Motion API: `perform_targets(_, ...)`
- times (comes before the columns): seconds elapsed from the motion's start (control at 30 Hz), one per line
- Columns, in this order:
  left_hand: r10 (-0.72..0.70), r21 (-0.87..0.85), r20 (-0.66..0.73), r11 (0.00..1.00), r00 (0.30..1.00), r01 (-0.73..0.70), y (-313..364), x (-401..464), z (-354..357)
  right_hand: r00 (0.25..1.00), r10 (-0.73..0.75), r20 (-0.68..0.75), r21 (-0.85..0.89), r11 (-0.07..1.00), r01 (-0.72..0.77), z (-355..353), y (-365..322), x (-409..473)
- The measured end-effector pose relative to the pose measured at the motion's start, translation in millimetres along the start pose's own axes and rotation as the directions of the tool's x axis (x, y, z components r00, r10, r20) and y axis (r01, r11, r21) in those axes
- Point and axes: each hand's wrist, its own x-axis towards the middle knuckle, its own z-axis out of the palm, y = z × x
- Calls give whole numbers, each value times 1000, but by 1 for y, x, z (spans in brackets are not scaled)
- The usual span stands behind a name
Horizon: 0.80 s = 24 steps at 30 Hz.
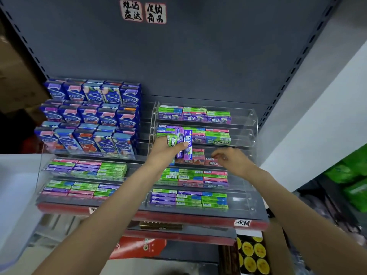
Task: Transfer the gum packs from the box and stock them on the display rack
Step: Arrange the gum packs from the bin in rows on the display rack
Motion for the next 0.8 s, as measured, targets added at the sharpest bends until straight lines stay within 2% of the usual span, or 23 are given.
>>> perform_targets(0.13, -21, -13, 45, 1000, 999, 21, -2, -1, 3, 1000, -9, -27, 19, 1000, 9, -1, 1, -1)
perform_targets(0.23, -31, -33, 62, 999, 998, 33, -7, 3, 7, 993, -30, -114, 67, 997, 38, -2, -2, -3)
perform_targets(0.3, -40, -48, 47, 998, 998, 43, -9, 5, 15, 979, -28, -202, 243, 967, 78, -4, -9, -7)
perform_targets(0.4, -26, -30, 63, 999, 998, 27, -11, 7, 30, 970, -24, -240, 559, 814, 159, -6, -23, -13)
perform_targets(0.5, 1, 17, 95, 1000, 996, -3, -8, 6, 42, 971, -1, -241, 622, 767, 155, -9, -25, -12)
perform_targets(0.6, 19, -19, 76, 1000, 997, -18, -5, 10, 41, 962, 78, -260, 686, 716, 127, -17, -14, -10)
perform_targets(0.63, 25, -65, 78, 998, 997, -20, -4, 10, 38, 955, 93, -282, 676, 725, 129, -20, -9, -10)
perform_targets(0.7, 28, -155, 107, 988, 994, -11, -5, 9, 31, 927, 100, -362, 568, 812, 134, -24, 1, -10)
perform_targets(0.8, 6, -191, 122, 981, 993, 17, -8, 12, 22, 905, 7, -426, 210, 973, 92, -26, 10, -6)
